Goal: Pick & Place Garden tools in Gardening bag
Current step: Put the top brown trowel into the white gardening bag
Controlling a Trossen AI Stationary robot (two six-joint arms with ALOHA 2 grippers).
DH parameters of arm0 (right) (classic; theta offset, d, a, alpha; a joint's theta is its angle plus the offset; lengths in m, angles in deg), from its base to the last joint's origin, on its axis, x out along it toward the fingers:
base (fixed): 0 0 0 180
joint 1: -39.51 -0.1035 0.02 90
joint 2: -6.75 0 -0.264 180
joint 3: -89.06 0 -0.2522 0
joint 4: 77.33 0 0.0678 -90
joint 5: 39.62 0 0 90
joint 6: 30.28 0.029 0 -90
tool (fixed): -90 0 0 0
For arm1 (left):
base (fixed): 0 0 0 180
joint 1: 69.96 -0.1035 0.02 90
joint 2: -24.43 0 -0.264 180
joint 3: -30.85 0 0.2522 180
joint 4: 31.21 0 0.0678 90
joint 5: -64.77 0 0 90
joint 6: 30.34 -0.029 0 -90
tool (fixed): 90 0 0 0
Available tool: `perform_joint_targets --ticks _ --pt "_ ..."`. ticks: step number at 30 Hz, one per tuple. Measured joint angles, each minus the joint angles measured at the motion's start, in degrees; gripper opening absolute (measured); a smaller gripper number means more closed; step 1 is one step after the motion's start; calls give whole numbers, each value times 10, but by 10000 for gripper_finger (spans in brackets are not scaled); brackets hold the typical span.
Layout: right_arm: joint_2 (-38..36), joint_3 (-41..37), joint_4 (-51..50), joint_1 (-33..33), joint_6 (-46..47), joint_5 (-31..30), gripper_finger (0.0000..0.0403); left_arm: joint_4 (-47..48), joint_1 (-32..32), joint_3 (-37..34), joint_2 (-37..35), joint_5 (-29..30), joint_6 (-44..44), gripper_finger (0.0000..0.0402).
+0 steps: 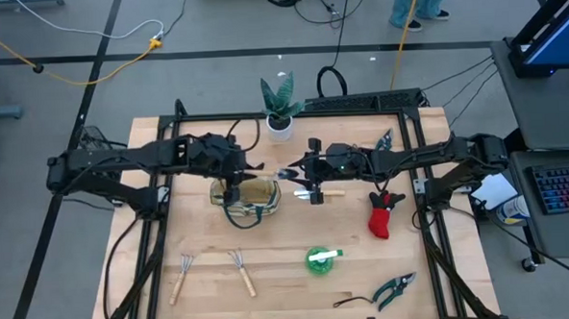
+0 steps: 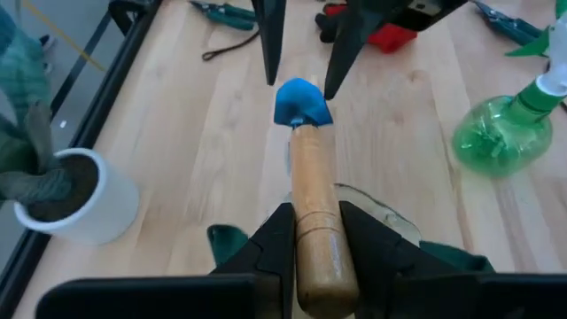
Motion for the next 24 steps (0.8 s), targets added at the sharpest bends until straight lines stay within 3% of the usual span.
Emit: perform_joint_targets --ticks 9,24 --pt "0 0 -1 0 1 0 173 72 3 0 -50 0 17 69" --pt "0 0 -1 0 1 0 173 149 31 0 -54 27 25 69"
